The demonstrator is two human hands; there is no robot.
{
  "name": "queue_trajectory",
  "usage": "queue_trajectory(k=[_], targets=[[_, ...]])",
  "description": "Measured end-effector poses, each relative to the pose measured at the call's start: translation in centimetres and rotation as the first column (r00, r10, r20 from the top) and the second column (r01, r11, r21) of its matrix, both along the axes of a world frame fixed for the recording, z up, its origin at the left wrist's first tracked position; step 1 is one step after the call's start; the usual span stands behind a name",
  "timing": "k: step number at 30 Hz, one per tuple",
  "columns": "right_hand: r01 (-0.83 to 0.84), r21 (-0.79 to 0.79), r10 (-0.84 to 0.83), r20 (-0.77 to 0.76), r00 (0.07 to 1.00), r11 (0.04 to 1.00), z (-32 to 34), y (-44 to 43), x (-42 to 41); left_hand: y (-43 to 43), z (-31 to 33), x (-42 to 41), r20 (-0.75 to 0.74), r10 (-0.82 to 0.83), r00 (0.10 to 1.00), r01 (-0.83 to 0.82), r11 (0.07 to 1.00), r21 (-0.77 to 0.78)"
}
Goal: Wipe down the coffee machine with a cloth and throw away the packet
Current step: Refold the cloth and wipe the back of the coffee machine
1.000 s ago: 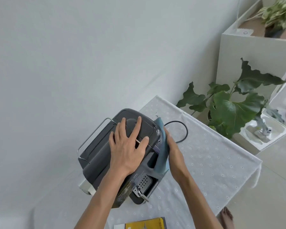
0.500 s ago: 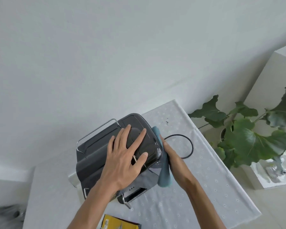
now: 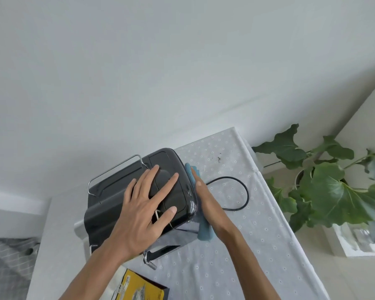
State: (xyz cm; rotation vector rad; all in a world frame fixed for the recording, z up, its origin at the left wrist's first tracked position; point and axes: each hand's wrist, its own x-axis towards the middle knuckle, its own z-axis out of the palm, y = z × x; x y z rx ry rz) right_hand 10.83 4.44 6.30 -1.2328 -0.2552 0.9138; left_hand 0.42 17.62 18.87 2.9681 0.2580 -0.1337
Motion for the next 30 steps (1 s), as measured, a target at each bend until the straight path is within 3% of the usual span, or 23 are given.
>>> queue_trajectory(k=[2, 6, 10, 13, 16, 22, 25, 30], targets=[[-0.046, 0.01, 0.045, 0.054, 0.998, 0.999, -1.2, 1.4, 1.8, -0.1, 0.1, 0.0, -0.007, -0.001, 1.0, 0.001, 1.0, 0.0], [-0.099, -0.093, 0.097, -0.035, 0.995, 0.991, -5.6, 1.2, 1.5, -0.3, 0.3, 0.0, -0.018, 0.007, 1.0, -0.007, 1.0, -0.007], [0.004, -0.035, -0.008, -0.11, 0.994, 0.999, -1.9, -1.4, -1.7, -0.3, 0.3, 0.0, -0.012, 0.007, 1.0, -0.007, 1.0, -0.005], [-0.038, 0.031, 0.041, -0.109, 0.993, 0.999, 0.2, -0.9, -0.1, -0.2, 0.1, 0.1, -0.015, 0.012, 1.0, -0.012, 1.0, 0.009], [-0.114, -0.011, 0.112, -0.125, 0.986, 0.993, 0.4, 1.1, 3.4, -0.2, 0.1, 0.1, -0.017, 0.011, 1.0, -0.011, 1.0, 0.013], [-0.037, -0.212, -0.014, -0.234, 0.972, 0.977, -5.2, 0.4, 1.1, -0.3, 0.1, 0.0, -0.02, 0.01, 1.0, -0.01, 1.0, 0.019], [-0.011, -0.069, -0.007, -0.253, 0.967, 0.998, -4.2, -1.1, -0.9, -0.2, 0.1, 0.0, -0.015, 0.01, 1.0, -0.01, 1.0, 0.026], [-0.102, 0.059, 0.107, -0.087, 0.99, 0.993, -0.1, 1.3, 3.0, -0.1, 0.0, 0.0, -0.016, 0.009, 1.0, -0.008, 1.0, 0.027]])
